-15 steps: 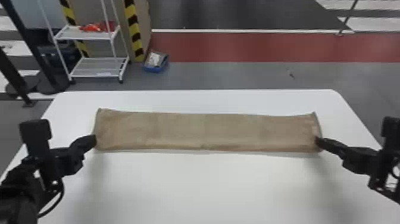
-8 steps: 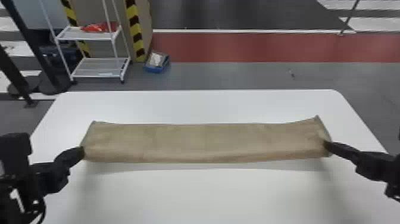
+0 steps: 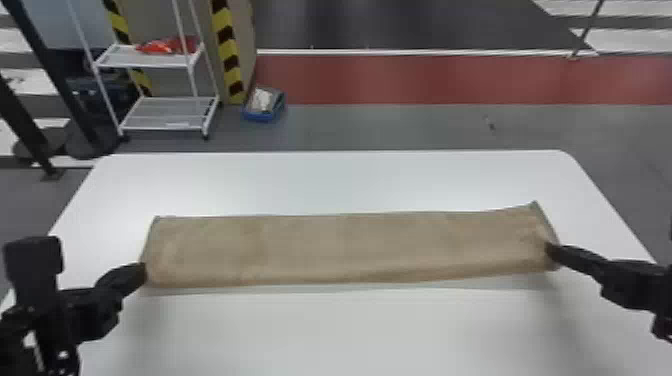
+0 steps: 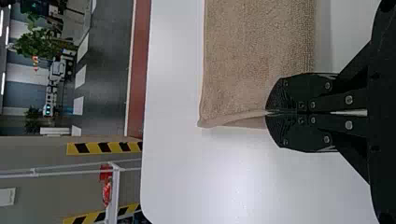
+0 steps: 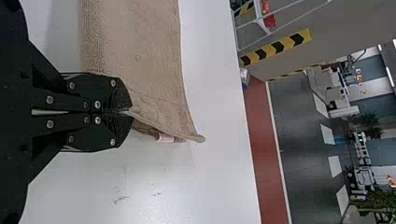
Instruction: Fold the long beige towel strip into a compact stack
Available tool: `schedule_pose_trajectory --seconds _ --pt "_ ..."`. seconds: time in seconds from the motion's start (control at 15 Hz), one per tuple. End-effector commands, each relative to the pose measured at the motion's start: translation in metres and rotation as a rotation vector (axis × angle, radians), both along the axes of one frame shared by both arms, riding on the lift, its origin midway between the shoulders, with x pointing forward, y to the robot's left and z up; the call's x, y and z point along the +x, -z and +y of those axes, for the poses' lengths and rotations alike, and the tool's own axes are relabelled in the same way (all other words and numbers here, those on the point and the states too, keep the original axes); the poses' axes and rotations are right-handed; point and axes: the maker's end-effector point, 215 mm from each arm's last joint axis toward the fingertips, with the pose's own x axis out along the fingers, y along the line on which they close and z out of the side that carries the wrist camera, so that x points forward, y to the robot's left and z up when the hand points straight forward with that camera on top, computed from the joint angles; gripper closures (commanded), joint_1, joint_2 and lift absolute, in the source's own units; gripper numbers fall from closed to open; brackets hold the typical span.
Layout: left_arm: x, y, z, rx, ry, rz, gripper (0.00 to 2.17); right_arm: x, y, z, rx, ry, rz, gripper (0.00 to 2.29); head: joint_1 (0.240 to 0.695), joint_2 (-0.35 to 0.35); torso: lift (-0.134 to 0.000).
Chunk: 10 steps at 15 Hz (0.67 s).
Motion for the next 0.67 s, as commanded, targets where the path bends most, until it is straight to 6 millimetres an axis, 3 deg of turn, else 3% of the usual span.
schedule_pose_trajectory --seconds 0.0,0.07,0.33,0.6 --pt "0.013 -0.012 -0.002 0.017 0.015 -0.07 0.08 0.002 0.0 0.002 -0.016 -0.007 -0.008 0.35 0.695 -0.004 -0.116" --pt "0.019 -0.018 -0.001 0.036 0.014 -0.104 0.0 0.003 -0.001 0.003 -0.021 -0.01 -0.014 0.0 0.695 -0.006 -0.116" --pt "0.039 -0.021 0.007 0.048 0.0 -0.125 0.02 0.02 -0.03 -0.008 -0.077 0.002 -0.138 0.06 0.695 -0.005 -0.116" --pt "0.07 0.004 0.012 0.035 0.003 -0.063 0.05 0.027 -0.039 0.002 -0.084 -0.017 -0.177 0.07 0.695 -0.004 -0.116"
